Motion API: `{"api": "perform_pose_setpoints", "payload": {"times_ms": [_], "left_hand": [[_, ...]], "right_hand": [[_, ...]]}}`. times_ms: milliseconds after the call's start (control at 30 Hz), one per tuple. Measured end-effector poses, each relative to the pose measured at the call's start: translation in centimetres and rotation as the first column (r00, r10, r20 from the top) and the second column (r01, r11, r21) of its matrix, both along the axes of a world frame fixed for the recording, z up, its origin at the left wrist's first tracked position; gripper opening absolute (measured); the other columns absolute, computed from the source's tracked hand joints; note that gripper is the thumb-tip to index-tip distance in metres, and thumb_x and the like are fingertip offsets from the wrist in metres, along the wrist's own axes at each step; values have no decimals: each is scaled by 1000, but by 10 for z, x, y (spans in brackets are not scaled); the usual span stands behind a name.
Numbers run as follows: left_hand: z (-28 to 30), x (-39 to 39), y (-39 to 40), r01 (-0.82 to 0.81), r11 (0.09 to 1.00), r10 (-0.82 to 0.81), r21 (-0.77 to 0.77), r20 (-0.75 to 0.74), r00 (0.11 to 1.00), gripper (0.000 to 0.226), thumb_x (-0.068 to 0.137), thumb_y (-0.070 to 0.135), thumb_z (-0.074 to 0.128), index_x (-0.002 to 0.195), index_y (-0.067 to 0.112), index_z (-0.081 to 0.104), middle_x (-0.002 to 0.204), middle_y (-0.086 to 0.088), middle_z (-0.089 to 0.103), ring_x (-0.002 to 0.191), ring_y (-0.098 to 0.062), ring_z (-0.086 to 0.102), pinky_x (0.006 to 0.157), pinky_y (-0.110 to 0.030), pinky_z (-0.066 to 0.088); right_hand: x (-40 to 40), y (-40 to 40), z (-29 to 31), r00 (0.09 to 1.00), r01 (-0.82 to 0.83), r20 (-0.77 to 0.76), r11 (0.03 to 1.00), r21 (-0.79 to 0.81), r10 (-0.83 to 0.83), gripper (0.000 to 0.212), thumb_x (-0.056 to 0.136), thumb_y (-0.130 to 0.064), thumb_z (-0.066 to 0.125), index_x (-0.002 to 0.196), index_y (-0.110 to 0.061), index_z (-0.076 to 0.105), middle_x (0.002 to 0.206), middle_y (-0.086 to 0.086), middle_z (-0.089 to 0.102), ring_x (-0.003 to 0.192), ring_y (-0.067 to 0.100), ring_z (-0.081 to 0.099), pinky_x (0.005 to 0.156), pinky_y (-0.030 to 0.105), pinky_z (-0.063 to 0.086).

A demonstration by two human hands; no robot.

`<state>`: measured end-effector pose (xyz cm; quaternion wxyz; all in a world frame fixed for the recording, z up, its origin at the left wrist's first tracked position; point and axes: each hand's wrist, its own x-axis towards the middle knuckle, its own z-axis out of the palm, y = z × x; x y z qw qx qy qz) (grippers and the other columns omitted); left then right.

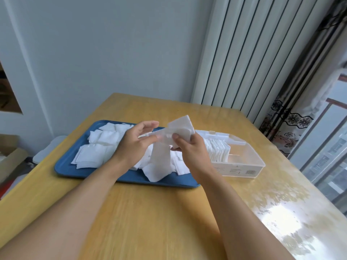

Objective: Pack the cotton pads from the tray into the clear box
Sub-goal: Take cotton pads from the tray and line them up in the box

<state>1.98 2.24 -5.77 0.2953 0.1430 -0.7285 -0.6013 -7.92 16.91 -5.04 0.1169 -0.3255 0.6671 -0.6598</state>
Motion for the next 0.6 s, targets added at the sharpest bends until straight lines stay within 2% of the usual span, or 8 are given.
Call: {"api": "perform_pose_setpoints", "payload": {"times_ms": [67, 133, 167, 233, 333, 433, 600], "left_hand": [[-2, -1, 2, 60, 997, -62, 58, 38, 997, 26, 93, 15, 72, 117, 24, 71, 117, 4, 75, 113, -14, 69, 100, -30, 52], [-3, -1, 4, 51, 993, -55, 103, 40, 998, 19, 91, 13, 74, 109, 20, 74, 103, -3, 79, 101, -27, 74, 94, -39, 56], [-3, -2, 5, 40, 994, -45, 104, 39, 998, 17, 90, 11, 75, 106, 18, 75, 98, -5, 80, 94, -28, 75, 90, -41, 57], [-7, -3, 6, 43, 997, -47, 63, 61, 997, 17, 89, 8, 76, 102, 19, 74, 91, -3, 80, 84, -23, 75, 80, -37, 58], [-12, -6, 8, 56, 998, -54, -14, 92, 994, 16, 90, 9, 75, 102, 20, 74, 93, -3, 79, 90, -25, 75, 82, -36, 57], [-14, -8, 8, -35, 999, 34, 17, 40, 999, 10, 92, 11, 74, 100, 17, 75, 91, -4, 80, 90, -28, 76, 83, -42, 58], [-17, -11, -2, -267, 951, 278, 156, -52, 959, 7, 96, 10, 69, 93, 16, 69, 88, -1, 77, 84, -14, 77, 73, -22, 59]], "right_hand": [[-1, 2, 0, 996, -29, 84, 999, -23, 31, 17, 100, -8, 58, 102, -22, 69, 91, -7, 75, 85, 9, 71, 70, 22, 56], [-3, 2, -3, 994, -8, 110, 1000, -24, 10, 15, 98, -9, 60, 109, -18, 66, 98, -1, 74, 88, 11, 70, 68, 23, 56], [-4, 2, -4, 993, 9, 121, 1000, -22, -6, 17, 98, -9, 61, 112, -18, 65, 102, 2, 74, 90, 13, 70, 68, 23, 56], [-5, 2, -6, 990, 29, 141, 999, -18, -26, 20, 96, -9, 64, 114, -17, 61, 107, 6, 72, 94, 18, 72, 69, 24, 56], [-5, 4, -7, 991, 40, 130, 999, -21, -37, 23, 96, -8, 65, 116, -17, 57, 102, 2, 70, 86, 13, 72, 66, 23, 57], [-6, 3, -7, 989, 106, 112, 993, -45, -100, 14, 98, -10, 64, 112, -10, 61, 97, 7, 70, 76, 11, 70, 63, 24, 58], [-7, 4, -7, 969, 201, 167, 974, -107, -182, 14, 99, -7, 61, 110, -15, 58, 103, 12, 70, 75, 14, 74, 68, 29, 62]]}}
